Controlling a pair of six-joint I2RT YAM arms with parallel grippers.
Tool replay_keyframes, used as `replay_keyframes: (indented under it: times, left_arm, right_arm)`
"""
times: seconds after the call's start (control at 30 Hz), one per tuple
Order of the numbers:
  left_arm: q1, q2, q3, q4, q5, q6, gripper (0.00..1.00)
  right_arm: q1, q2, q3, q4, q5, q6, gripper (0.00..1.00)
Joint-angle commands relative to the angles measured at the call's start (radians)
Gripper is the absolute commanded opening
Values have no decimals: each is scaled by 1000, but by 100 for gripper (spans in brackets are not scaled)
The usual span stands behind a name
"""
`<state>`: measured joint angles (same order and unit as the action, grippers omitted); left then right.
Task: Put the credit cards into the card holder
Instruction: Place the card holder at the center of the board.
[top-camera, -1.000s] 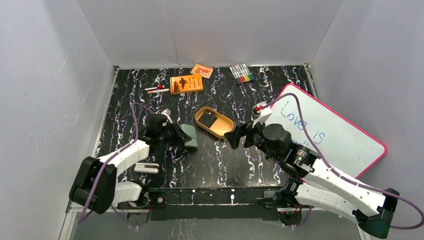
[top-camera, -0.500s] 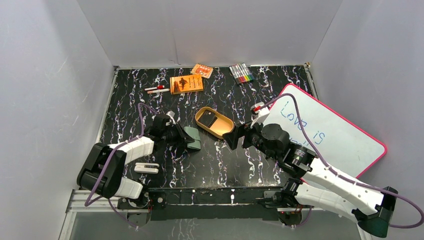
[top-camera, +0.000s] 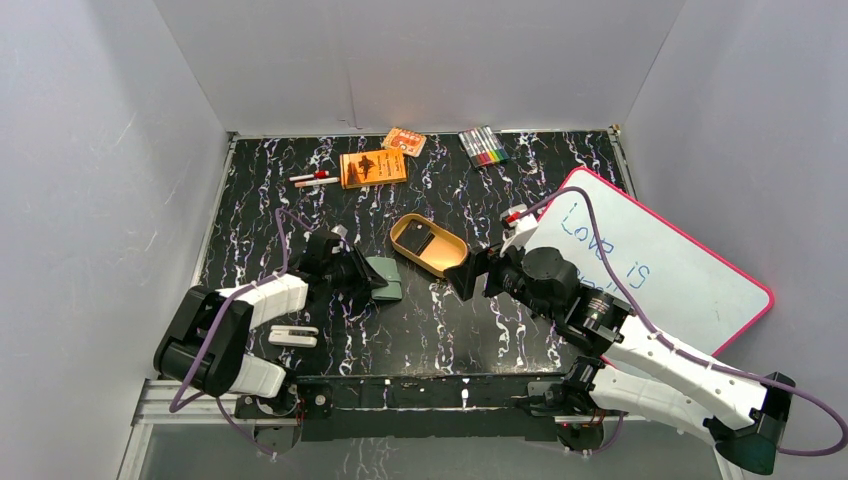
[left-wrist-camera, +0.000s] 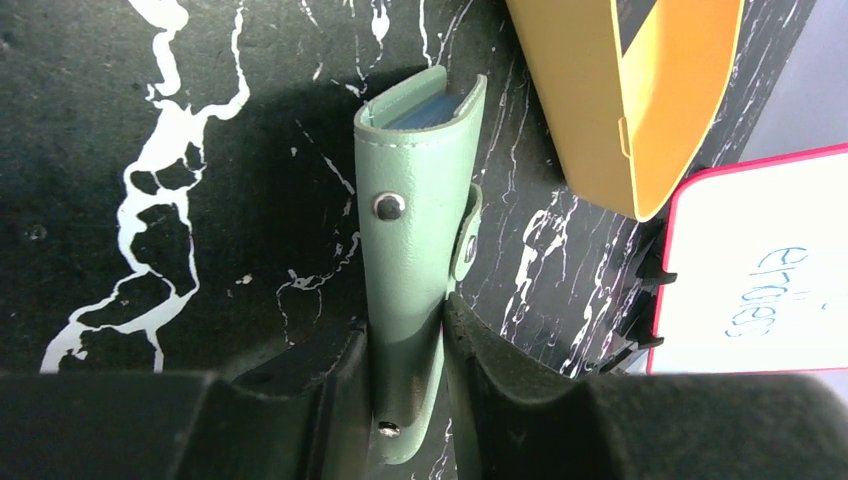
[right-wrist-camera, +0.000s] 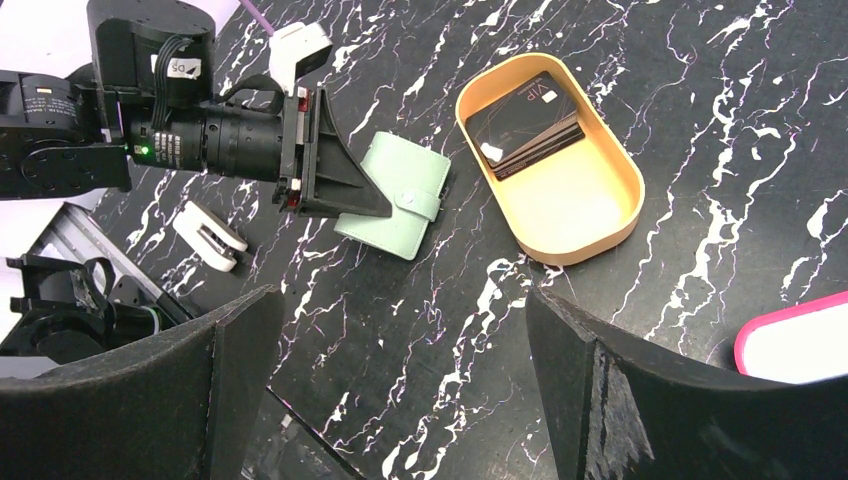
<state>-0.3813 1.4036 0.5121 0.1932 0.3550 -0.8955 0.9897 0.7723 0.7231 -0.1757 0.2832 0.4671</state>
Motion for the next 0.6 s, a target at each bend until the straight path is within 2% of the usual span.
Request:
replay_keyframes:
  times: [0.0, 0.27, 0.57]
  left_arm:
    - [5, -31, -2, -45, -21, 4, 29]
    - [5, -83, 4, -105, -87, 22, 49]
    - [4, -131, 7, -153, -140, 33, 54]
  right_arm:
    - [1, -18, 2, 53, -3, 0, 98]
    - [1, -15, 0, 56, 0, -1, 99]
    - [1, 1, 10, 54, -4, -5, 99]
